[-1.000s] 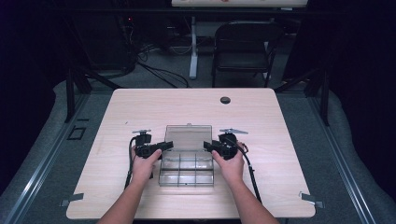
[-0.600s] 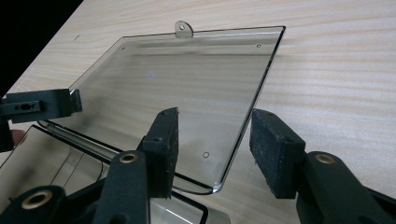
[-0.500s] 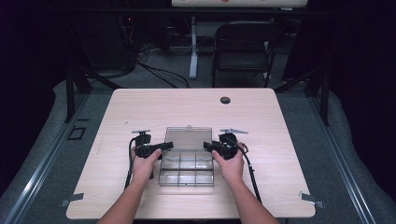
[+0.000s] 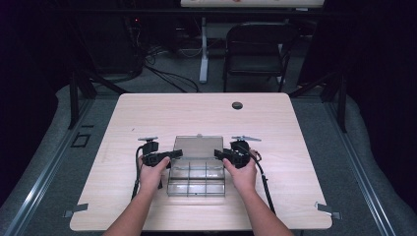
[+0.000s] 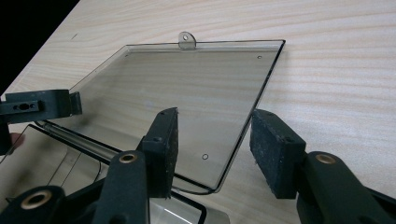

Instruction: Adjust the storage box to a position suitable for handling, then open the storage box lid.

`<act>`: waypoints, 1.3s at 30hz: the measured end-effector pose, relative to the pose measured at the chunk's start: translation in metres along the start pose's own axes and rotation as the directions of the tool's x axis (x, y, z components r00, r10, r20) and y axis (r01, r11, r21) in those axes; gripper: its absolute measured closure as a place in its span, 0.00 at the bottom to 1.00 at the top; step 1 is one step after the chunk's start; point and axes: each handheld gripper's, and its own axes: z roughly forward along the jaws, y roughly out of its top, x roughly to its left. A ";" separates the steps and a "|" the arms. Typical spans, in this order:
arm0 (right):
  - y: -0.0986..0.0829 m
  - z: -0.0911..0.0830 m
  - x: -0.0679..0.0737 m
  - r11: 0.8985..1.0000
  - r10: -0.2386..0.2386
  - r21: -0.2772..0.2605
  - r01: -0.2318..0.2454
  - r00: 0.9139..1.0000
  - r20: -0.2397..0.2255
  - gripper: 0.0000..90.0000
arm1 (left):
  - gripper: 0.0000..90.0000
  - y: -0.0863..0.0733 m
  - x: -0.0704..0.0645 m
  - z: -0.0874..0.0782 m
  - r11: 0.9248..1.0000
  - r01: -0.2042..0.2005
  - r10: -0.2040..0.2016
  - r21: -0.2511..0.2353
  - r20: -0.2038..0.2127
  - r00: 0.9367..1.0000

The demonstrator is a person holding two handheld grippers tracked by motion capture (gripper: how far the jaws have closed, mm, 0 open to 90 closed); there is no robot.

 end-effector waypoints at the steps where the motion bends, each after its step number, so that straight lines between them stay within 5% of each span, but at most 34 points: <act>1: 0.000 0.000 0.000 1.000 0.000 0.001 0.000 1.000 0.001 0.58 | 0.61 0.000 0.000 0.000 1.000 0.006 -0.006 0.004 0.000 1.000; 21: 0.002 -0.007 -0.003 1.000 -0.007 -0.010 0.007 1.000 0.013 0.57 | 0.55 0.000 0.004 -0.010 1.000 0.001 -0.001 -0.030 -0.002 1.000; 23: 0.002 -0.013 -0.003 0.999 -0.041 -0.021 0.042 0.999 0.017 0.57 | 0.54 0.000 0.004 -0.014 0.999 0.000 0.000 -0.036 -0.008 1.000; 34: 0.000 -0.039 -0.002 0.991 -0.125 -0.051 0.127 0.992 0.029 0.58 | 0.54 -0.008 0.000 -0.042 0.992 -0.115 0.114 -0.058 -0.020 0.993; 39: -0.005 -0.052 0.001 0.981 -0.187 -0.052 0.189 0.982 0.038 0.59 | 0.54 -0.016 -0.002 -0.052 0.984 -0.166 0.164 -0.059 -0.033 0.986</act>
